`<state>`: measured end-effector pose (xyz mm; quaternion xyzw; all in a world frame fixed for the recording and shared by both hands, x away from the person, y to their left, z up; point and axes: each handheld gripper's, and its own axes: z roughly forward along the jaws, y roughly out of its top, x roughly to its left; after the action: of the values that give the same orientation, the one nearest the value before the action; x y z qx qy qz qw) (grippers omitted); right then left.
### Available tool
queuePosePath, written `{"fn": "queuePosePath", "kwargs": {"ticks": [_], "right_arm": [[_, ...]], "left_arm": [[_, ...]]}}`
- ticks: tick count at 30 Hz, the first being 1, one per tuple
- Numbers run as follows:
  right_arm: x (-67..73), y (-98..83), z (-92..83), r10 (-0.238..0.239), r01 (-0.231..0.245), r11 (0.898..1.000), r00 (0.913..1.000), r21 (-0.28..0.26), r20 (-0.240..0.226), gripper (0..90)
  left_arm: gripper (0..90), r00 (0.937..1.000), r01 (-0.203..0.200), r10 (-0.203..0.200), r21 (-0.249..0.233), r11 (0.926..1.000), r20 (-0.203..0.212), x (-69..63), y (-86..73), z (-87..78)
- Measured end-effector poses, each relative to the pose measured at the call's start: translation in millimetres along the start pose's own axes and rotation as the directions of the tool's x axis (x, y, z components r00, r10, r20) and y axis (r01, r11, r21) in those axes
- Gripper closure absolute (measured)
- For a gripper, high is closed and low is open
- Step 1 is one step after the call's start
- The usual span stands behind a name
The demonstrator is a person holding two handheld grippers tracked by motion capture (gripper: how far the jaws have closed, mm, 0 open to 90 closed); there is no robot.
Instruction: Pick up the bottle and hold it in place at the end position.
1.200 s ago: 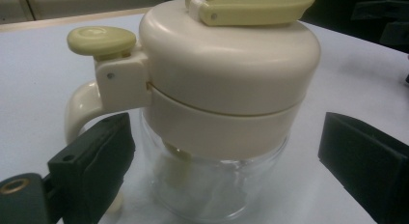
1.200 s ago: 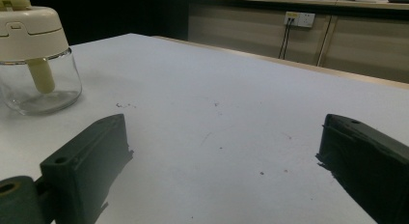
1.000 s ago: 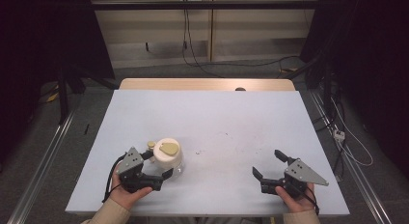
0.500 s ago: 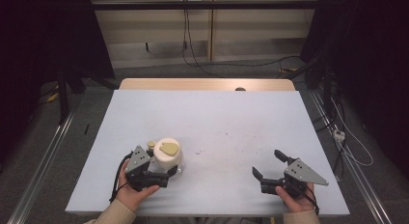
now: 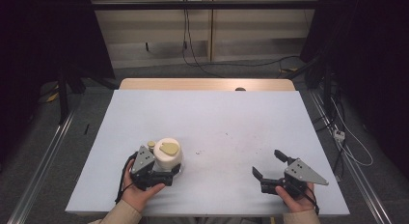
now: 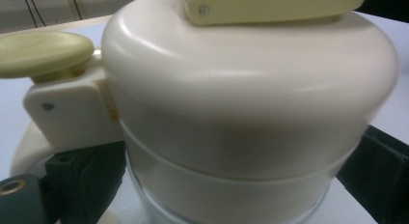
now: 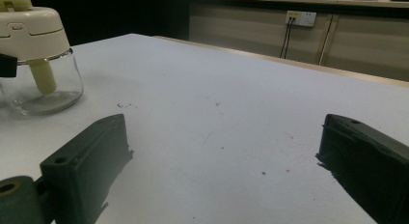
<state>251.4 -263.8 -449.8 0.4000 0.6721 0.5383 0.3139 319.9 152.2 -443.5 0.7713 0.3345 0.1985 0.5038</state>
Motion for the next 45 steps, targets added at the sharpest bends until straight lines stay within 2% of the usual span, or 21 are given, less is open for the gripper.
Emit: {"fn": "queuePosePath", "kwargs": {"ticks": [5,17,24,40,45], "right_arm": [[-0.2,-0.3,0.6,0.004,-0.004,1.000,1.0000,0.003,0.000,3.0],[-0.5,0.1,0.1,0.006,-0.006,1.000,1.0000,-0.002,0.003,3.1],[-0.6,0.2,0.1,0.006,-0.006,1.000,1.0000,-0.001,0.002,3.2],[-1.1,1.0,-0.8,0.007,-0.007,1.000,1.0000,-0.011,0.001,3.3],[-1.1,1.2,-0.8,0.005,-0.005,1.000,1.0000,-0.015,0.001,3.4]], "left_arm": [[3.9,0.9997,-0.009,0.009,0.004,1.0000,-0.023,-2.3,0.3,3.0],[3.3,0.9974,0.000,0.000,-0.003,1.0000,-0.073,-8.5,0.4,10.0],[3.7,0.9963,0.002,-0.002,-0.006,1.0000,-0.086,-9.7,0.5,12.0],[4.8,0.9974,0.010,-0.011,-0.006,0.9999,-0.071,-7.0,2.1,12.3],[4.9,0.9978,0.034,-0.034,-0.011,0.9994,-0.056,-3.5,3.9,11.9]]}}
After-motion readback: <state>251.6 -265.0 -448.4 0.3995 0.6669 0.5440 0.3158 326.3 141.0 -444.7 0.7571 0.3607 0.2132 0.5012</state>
